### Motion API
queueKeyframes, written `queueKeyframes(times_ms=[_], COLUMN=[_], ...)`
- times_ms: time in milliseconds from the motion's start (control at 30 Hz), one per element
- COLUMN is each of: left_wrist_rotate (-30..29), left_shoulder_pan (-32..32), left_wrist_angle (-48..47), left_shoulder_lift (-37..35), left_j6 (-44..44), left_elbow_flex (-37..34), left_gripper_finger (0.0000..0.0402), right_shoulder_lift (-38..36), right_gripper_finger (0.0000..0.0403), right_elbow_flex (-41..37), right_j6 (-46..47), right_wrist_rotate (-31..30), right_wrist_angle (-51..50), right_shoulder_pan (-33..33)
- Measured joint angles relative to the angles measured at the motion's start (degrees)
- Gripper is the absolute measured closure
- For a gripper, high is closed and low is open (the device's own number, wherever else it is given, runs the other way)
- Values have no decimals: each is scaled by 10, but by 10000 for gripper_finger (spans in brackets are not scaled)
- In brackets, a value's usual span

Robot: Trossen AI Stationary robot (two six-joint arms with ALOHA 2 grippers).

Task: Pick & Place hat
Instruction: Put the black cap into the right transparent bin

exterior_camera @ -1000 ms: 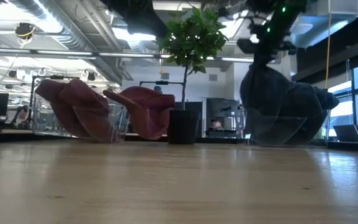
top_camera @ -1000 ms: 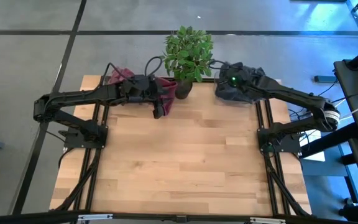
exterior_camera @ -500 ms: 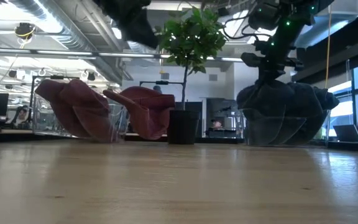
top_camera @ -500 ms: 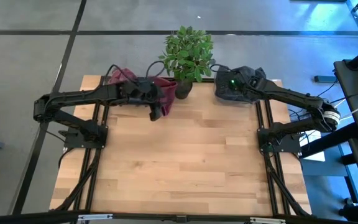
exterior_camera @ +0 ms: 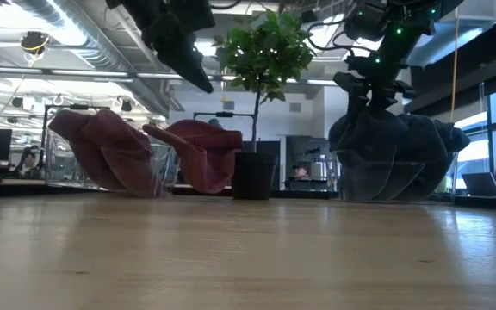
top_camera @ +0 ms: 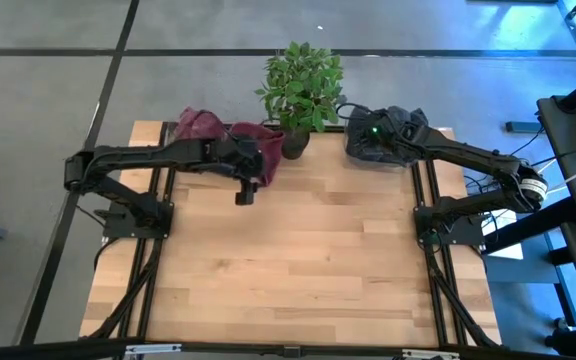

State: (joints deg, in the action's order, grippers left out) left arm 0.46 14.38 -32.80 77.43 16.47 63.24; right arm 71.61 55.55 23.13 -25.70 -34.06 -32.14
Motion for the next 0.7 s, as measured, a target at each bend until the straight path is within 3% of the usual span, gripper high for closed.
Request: queueKeyframes(times_ms=[200, 533, 700], left_wrist_rotate=[-7, -13, -106], left_shoulder_pan=[-5, -12, -23], left_wrist_angle=[-3, -1, -4], left_shoulder_lift=[51, 127, 163], left_j6=[56, 141, 174], left_elbow_flex=[0, 0, 0], left_gripper_finger=[176, 175, 173], right_shoulder_lift=[-2, -4, -4], right_gripper_finger=[150, 146, 146], right_elbow_flex=[0, 19, 19], right_j6=[-11, -41, -41], right_wrist_rotate=[0, -1, -1], right_wrist_angle=[-1, 6, 6], right_shoulder_pan=[1, 1, 1])
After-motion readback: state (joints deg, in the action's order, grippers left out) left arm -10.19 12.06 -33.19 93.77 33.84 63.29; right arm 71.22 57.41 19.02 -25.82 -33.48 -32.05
